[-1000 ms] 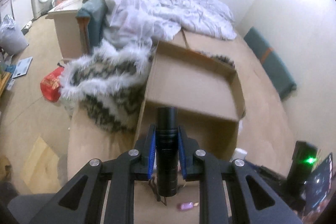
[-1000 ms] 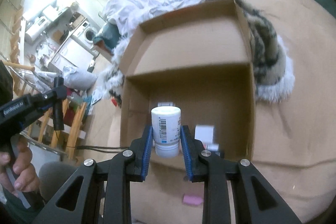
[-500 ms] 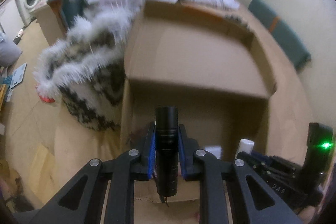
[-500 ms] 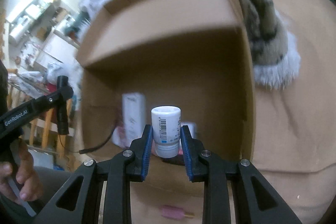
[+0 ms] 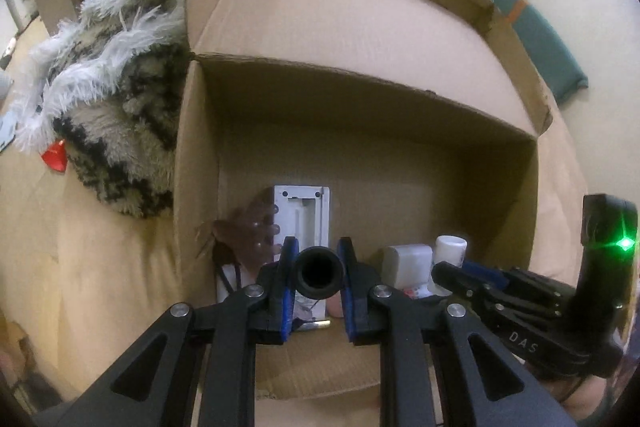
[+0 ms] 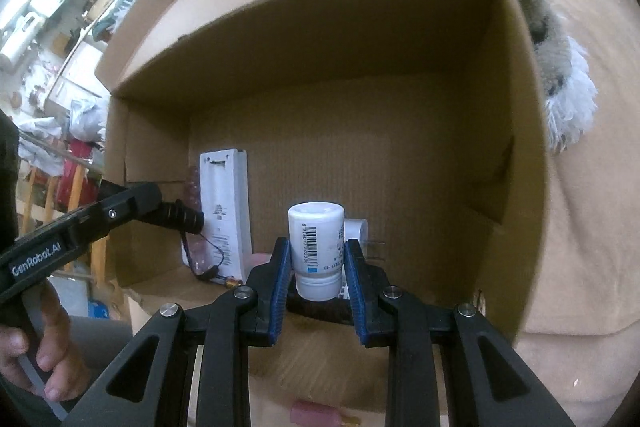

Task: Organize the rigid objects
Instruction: 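Lower the roll-on bottle into the box and open the right tool while the left tool releases the black pen, then withdraw both open tools from the box toward the remaining items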

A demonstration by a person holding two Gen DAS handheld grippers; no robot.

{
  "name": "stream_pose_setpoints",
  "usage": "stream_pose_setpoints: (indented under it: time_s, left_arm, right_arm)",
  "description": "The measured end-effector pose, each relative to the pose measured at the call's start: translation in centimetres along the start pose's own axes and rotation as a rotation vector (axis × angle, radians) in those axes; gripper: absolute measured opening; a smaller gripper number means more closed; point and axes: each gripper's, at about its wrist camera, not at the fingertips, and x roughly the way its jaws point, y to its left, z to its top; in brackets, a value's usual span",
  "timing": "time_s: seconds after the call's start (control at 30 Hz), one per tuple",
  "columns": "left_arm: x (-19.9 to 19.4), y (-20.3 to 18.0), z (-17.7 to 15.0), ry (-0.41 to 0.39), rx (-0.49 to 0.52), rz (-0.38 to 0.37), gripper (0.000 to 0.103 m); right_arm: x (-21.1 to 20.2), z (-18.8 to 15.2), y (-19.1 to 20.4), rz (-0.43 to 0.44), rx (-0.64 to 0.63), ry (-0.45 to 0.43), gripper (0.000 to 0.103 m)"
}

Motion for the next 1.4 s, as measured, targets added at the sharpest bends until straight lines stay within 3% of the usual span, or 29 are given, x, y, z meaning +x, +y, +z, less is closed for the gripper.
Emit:
stream_pose_setpoints:
  time_s: [0.33, 0.5, 0.53, 0.6, 0.63, 0.67, 0.83, 1.4]
  left_arm:
    - [1.7, -1.0, 0.1, 0.017, 0.016, 0.043, 0.017]
    - [1.8, -2.2, 0.0, -0.03, 0.048, 0.112, 0.02]
    - [1.8, -2.4, 0.1, -0.033, 0.053, 0.12, 0.026]
    - [1.7, -2.7, 0.1, -0.041, 0.055, 0.126, 0.049]
    - [1.5, -2.8, 0.1, -0.051, 0.052, 0.128, 0.065]
    - [1.3, -2.8, 0.1, -0.069, 0.046, 0.133, 0.069]
    - [1.1, -2.8, 0.3, -0.084, 0.034, 0.129, 0.07]
    - [0.8, -1.6, 0.6, -0.06, 0.034, 0.146, 0.07]
  right_arm:
    - [1.9, 0.7, 0.5, -0.006, -0.004, 0.042, 0.029]
    - [1.8, 1.0, 0.4, -0.004, 0.006, 0.021, 0.029]
    - [1.7, 1.1, 0.4, 0.001, 0.012, 0.014, 0.03]
    - [1.4, 1.1, 0.2, 0.008, 0.02, 0.002, 0.035]
    - [1.4, 1.1, 0.1, 0.008, 0.023, -0.003, 0.047]
    - [1.2, 1.2, 0.1, 0.007, 0.028, -0.009, 0.063]
    - [0.8, 1.3, -0.1, 0.023, 0.041, -0.03, 0.072]
    - [0.4, 1.3, 0.0, 0.018, 0.033, -0.048, 0.072]
